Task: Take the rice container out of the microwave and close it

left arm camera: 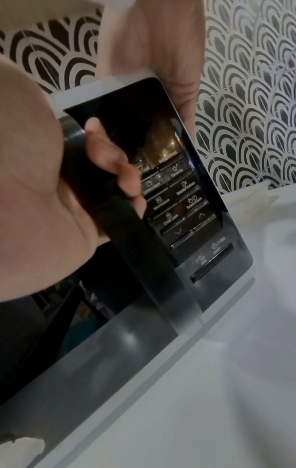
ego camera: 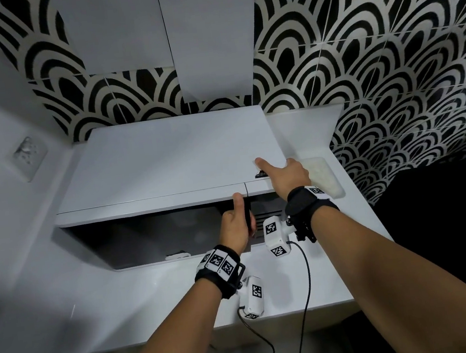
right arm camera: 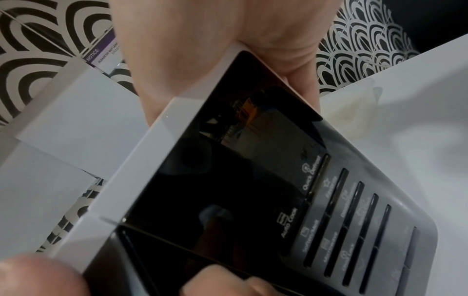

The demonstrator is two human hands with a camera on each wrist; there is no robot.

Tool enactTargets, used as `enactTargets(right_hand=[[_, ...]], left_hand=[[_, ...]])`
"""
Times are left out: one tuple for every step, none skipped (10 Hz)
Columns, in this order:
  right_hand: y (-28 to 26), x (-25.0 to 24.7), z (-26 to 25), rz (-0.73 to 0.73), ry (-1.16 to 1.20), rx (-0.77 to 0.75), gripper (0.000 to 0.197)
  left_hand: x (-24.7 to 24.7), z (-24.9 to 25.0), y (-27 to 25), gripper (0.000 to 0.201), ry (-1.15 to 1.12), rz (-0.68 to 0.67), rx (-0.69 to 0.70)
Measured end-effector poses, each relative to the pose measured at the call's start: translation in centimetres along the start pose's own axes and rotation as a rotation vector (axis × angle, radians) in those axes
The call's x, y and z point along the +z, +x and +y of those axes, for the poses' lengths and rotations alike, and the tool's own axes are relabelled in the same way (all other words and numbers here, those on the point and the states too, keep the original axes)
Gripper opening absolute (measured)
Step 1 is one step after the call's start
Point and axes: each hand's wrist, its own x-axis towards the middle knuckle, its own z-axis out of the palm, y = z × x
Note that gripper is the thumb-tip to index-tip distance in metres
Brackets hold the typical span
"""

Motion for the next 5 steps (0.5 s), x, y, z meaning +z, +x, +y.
enactTargets(right_hand=[[-0.6, -0.4, -0.4, -0.031, 0.004, 0.004, 0.106], [-0.9, -0.9, -0.6, -0.084, -0.008, -0.003, 0.11], [-1.3, -1.9, -1.0, -0.171, -0.031, -0.011, 0.113], [-1.7, -2.5, -1.2, -0.216, -0.193, -0.06, 0.11], [-3.3, -3.4, -1.8, -0.138, -0.355, -0.168, 0.112]], left_hand=[[-1.2, 1.6, -1.2, 0.088, 0.11, -0.089, -0.023], [-2.9, 4.0, -2.6, 0.083, 0.466, -0.126, -0.024], [-5.4, 4.9, -3.3, 0.071, 0.83, -0.214, 0.013], [-8.0, 7.0, -3.8, 0.057, 1.027, -0.226, 0.126], [-10.3, 10.4, -4.7, 0.052, 1.07, -0.191, 0.226]])
